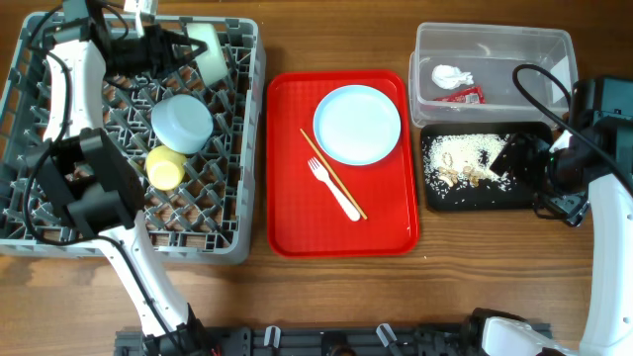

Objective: Sort waste into correct bins and load items into the dishwasher rack
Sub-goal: 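Release the bowl in the rack and withdraw the left gripper, then reach the left gripper to the white plastic fork on the tray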

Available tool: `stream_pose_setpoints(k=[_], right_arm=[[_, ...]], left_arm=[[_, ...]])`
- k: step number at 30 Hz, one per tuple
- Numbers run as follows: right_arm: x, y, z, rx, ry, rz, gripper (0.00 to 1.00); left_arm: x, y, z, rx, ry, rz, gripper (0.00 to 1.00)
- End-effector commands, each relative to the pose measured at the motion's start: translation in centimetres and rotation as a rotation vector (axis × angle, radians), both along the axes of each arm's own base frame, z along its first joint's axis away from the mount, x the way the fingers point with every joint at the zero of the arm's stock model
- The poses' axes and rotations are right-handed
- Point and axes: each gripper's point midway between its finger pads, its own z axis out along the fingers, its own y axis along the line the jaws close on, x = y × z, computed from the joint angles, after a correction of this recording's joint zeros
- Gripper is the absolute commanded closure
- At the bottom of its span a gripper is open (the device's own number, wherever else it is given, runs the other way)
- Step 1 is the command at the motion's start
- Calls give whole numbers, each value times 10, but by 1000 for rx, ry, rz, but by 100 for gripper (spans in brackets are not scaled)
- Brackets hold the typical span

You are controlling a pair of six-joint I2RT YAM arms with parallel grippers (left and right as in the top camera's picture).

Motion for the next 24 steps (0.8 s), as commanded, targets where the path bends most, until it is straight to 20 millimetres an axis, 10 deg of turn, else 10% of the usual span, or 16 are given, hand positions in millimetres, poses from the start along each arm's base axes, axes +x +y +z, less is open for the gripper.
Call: stream_pose_setpoints(k=[1, 7, 12, 17, 24], right_arm=[[1, -2, 10, -10, -32, -11, 0], [1, -2, 10, -10, -32, -11, 0], [1, -2, 10, -10, -32, -11, 0], [1, -2, 10, -10, -33, -11, 0], [1, -2, 10, -11, -34, -10, 0]], left_arm=[[-2, 22, -34, 138, 72, 44, 96], [-8, 66, -53, 239, 144, 130, 94], [-16, 104, -54, 234, 175, 206, 22], [-32, 147, -50, 199, 246, 310, 1], [-50, 159, -4, 330, 257, 394, 0]])
